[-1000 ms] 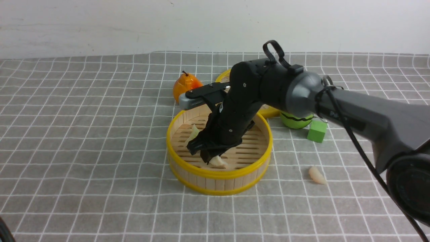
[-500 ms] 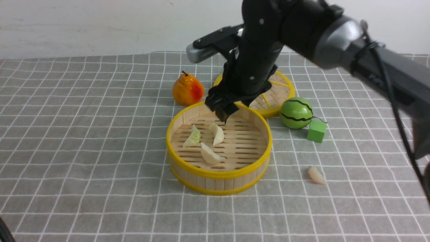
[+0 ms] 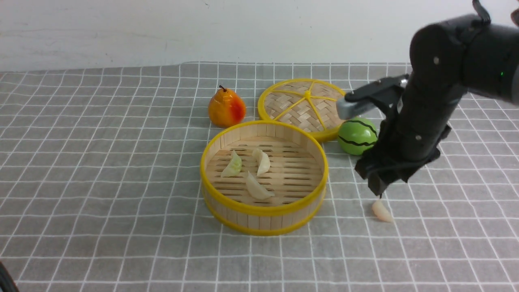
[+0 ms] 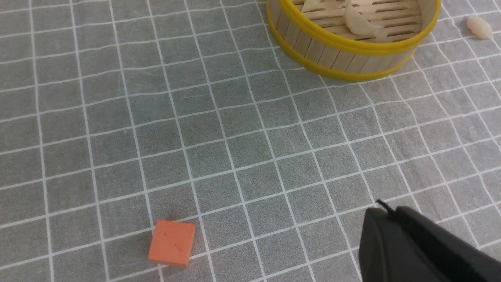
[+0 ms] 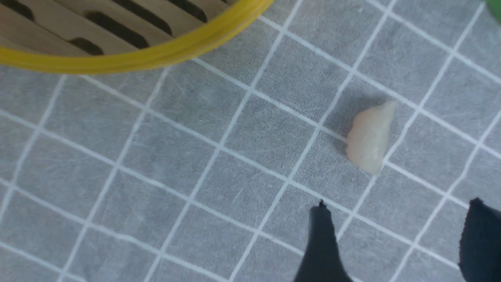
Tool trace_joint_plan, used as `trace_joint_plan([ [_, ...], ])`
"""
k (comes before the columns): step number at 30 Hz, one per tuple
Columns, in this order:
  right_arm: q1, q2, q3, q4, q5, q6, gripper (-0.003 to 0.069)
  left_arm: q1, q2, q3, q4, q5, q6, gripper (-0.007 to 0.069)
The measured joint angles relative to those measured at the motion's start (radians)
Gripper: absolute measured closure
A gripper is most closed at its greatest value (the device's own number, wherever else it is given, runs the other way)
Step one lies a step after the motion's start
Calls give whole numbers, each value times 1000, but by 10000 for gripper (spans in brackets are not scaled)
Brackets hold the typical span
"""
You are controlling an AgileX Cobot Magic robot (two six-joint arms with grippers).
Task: Put the dumplings into the steamer on the table with the grey tablecloth.
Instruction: 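Reach for and grasp a dumpling lying on the table beside the steamer, then place the dumpling in the bamboo steamer basket with the right gripper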
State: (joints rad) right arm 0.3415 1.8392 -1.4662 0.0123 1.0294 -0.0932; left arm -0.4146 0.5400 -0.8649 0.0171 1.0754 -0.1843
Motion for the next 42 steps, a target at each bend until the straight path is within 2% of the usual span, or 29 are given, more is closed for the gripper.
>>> trace_joint_plan([
  [7,-41,72,96,-2,-235,27,173,0,0,0,0,0,0,610],
  [16,-87,171,96,6,-296,54,189,0,0,0,-2,8,0,609],
  [18,-87,173,96,8,-294,54,215,0,0,0,-2,9,0,609],
  [20,-87,173,95,21,-289,54,291,0,0,0,-2,10,0,609],
  [21,-87,173,95,22,-289,54,291,0,0,0,-2,10,0,609],
  [22,-86,170,91,25,-270,54,380,0,0,0,-3,17,0,609],
  [23,-86,167,87,25,-242,53,440,0,0,0,-3,21,0,609],
  [27,-83,134,41,36,-150,35,456,0,0,0,-4,26,0,608],
  [31,-47,78,-55,90,-83,-9,456,0,0,0,-4,26,0,607],
  [34,20,63,-155,141,-64,-57,456,0,0,0,-4,26,0,604],
  [38,141,106,-266,173,-135,-76,456,0,0,0,-4,20,0,598],
  [42,172,184,-313,173,-199,-44,456,0,0,0,-4,22,0,595],
])
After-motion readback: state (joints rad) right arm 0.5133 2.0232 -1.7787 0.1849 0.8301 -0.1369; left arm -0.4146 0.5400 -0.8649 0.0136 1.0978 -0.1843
